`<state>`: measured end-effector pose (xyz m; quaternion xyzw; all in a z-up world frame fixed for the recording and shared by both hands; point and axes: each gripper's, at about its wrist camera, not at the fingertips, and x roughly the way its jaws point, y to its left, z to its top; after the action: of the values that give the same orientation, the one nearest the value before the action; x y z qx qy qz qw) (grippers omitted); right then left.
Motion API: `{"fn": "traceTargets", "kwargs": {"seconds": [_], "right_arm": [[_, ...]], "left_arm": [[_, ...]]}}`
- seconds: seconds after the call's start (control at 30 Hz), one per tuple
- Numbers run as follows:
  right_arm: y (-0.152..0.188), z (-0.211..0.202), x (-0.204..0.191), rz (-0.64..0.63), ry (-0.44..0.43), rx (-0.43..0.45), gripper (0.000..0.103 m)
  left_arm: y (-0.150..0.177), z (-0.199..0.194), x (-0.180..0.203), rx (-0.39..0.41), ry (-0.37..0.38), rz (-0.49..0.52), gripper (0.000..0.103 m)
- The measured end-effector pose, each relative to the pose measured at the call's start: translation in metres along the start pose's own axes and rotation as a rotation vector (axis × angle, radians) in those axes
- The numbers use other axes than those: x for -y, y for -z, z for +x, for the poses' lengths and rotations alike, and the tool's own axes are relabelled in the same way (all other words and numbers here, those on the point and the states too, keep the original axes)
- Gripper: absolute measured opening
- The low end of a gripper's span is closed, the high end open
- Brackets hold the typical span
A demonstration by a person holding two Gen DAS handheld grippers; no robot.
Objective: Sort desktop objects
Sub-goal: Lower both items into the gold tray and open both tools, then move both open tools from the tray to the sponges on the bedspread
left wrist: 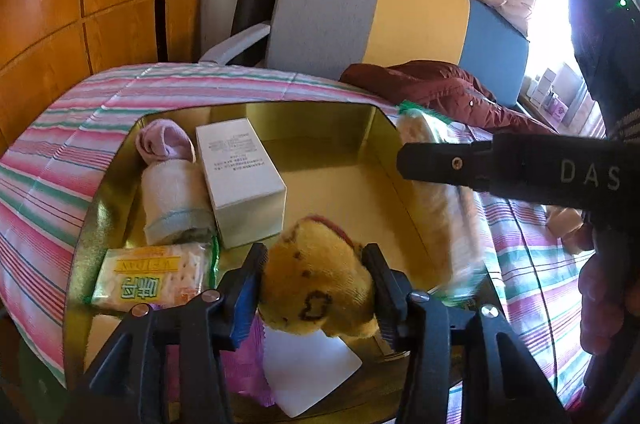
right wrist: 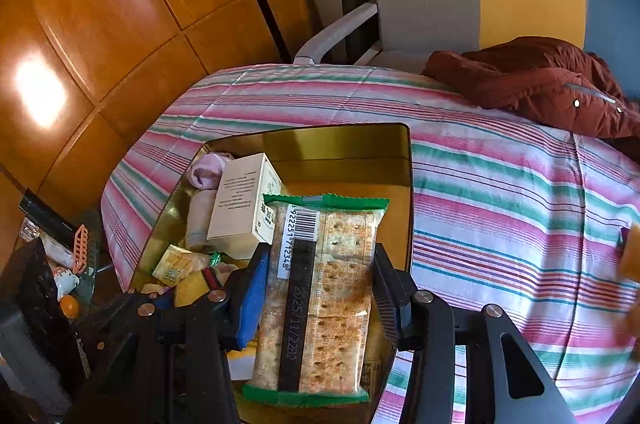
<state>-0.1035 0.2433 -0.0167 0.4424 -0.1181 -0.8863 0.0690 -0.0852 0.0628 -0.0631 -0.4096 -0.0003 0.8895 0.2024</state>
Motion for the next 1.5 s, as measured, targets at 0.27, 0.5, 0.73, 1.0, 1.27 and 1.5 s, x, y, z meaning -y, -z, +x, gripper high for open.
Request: {"fn": "traceTargets", "kwargs": {"seconds": [0.27,0.5,0.73,1.0,1.27,1.5], "right_arm": [[0.002,0.008,0.001,0.005,0.016,-0.019,0.049],[0.003,0.01,0.003,0.026,-0.007,-0.023,0.051],[-0.001,-0.001,0.008,0.08,-0.049,0.015,0.071],[0.003,-0.006,0.003,0.081,-0.045,0.025,0.08],[0.018,-0.012,-0.003,0.071,-0.042,0.03,0.084],[0.032,-0.019,-0.002,0.063,-0.021,0.035,0.085]], "left_arm": [[0.003,0.008,-0.003,-0.02,0.009,-0.008,0.049],[0.006,0.01,-0.007,-0.029,0.089,-0.035,0.055],[0.0,-0.006,-0.008,0.039,0.067,-0.039,0.057],[0.004,-0.016,-0.008,0.037,-0.008,-0.031,0.057],[0.008,-0.036,-0.007,0.066,-0.034,-0.009,0.057],[0.006,-0.053,-0.007,0.094,-0.053,0.003,0.057]]}}
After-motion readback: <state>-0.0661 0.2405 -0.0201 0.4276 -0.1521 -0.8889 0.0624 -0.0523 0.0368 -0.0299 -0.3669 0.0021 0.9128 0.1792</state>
